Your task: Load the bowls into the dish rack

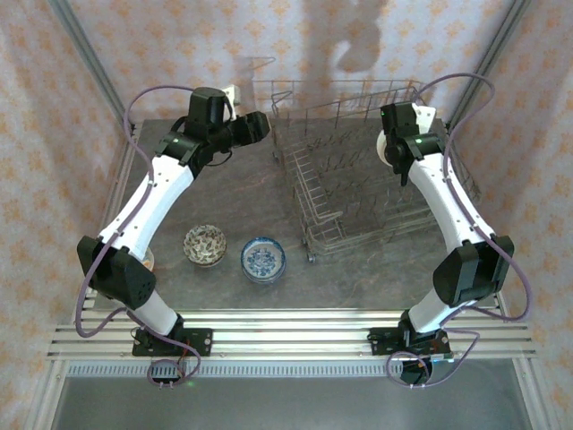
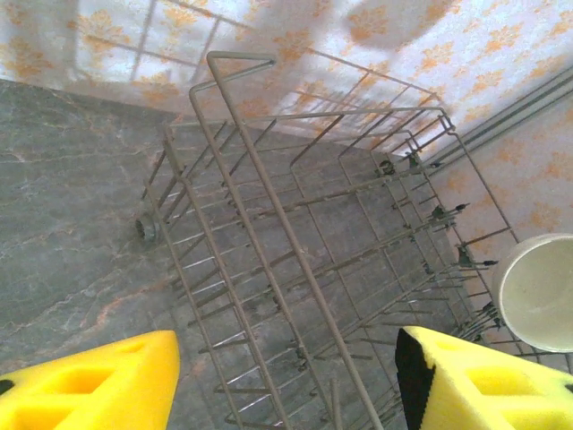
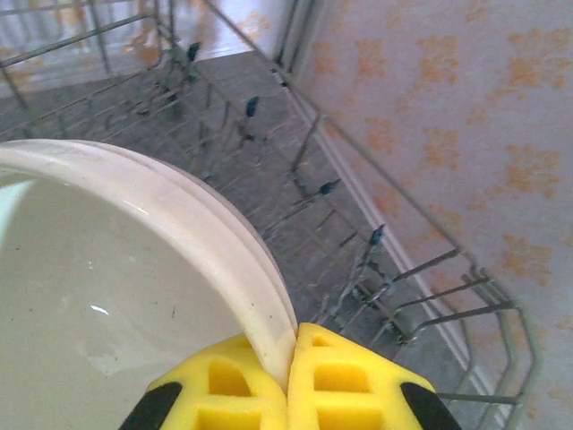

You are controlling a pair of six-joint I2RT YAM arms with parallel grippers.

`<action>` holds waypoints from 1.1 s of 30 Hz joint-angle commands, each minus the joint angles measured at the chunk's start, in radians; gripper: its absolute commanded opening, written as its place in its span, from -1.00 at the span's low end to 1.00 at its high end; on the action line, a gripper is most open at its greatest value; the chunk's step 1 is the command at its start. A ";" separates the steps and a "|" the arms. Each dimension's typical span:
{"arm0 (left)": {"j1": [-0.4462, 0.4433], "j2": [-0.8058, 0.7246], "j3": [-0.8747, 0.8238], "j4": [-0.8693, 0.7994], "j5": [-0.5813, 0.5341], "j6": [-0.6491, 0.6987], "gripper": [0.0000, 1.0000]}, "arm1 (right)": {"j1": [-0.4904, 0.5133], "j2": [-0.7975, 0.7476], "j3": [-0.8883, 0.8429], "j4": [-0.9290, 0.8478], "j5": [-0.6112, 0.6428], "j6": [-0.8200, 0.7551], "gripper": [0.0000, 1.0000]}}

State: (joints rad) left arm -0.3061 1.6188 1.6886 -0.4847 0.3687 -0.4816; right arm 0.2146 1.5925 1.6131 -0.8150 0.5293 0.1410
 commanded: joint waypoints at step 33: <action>0.088 0.181 0.110 -0.087 0.222 0.157 0.37 | -0.145 0.181 -0.100 0.485 0.438 -0.535 -1.00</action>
State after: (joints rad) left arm -0.2279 1.7893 1.7668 -0.5369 0.6125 -0.3603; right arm 0.0792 1.7660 1.5162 -0.4416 0.8795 -0.3164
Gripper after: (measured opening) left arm 0.683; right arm 0.042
